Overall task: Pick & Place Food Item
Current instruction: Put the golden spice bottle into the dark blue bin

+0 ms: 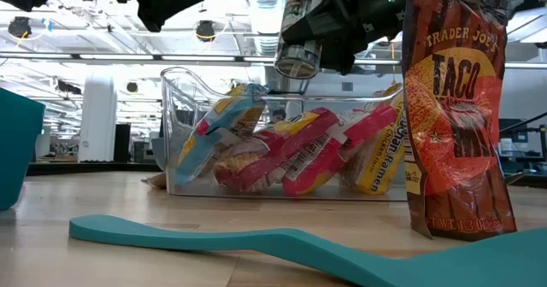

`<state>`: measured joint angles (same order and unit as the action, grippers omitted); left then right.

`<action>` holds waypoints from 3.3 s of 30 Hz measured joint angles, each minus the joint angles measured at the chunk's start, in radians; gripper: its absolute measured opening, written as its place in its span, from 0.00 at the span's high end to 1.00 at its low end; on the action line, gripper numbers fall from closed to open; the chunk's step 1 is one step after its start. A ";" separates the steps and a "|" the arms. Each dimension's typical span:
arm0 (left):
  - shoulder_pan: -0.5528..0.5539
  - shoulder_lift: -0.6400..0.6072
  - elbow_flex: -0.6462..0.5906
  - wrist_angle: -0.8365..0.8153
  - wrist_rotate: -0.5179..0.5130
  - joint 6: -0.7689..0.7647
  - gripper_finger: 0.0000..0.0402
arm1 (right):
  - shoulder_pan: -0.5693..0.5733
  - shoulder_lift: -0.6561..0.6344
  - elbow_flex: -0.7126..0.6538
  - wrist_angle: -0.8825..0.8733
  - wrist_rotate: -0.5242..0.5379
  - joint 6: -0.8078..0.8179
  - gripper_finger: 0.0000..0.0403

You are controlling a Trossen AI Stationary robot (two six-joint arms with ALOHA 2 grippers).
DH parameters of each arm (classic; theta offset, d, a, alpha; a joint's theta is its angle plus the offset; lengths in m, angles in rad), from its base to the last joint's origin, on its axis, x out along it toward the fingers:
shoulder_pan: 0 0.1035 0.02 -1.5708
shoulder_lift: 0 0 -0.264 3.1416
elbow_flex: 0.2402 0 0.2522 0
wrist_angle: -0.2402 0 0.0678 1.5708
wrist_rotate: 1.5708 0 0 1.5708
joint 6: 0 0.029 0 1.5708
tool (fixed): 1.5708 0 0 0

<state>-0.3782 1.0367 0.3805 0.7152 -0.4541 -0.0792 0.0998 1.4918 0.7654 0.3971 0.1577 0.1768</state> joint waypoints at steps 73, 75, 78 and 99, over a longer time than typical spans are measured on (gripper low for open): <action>0.258 0.459 0.435 -0.216 0.289 -0.089 0.07 | 0.046 -0.001 0.000 -0.076 -0.005 0.033 0.31; 0.261 0.480 0.447 -0.225 0.290 -0.086 0.07 | 0.046 -0.001 0.000 -0.076 -0.005 0.033 0.31; 0.262 0.504 0.460 -0.223 0.294 -0.086 0.07 | 0.046 0.000 0.000 -0.076 -0.005 0.033 0.31; 0.280 0.545 0.517 -0.201 0.299 -0.094 0.07 | 0.046 -0.001 0.000 -0.076 -0.005 0.032 0.31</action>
<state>-0.0982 1.5818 0.8978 0.5140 -0.1553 -0.1730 0.1455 1.4910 0.7650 0.3214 0.1528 0.2092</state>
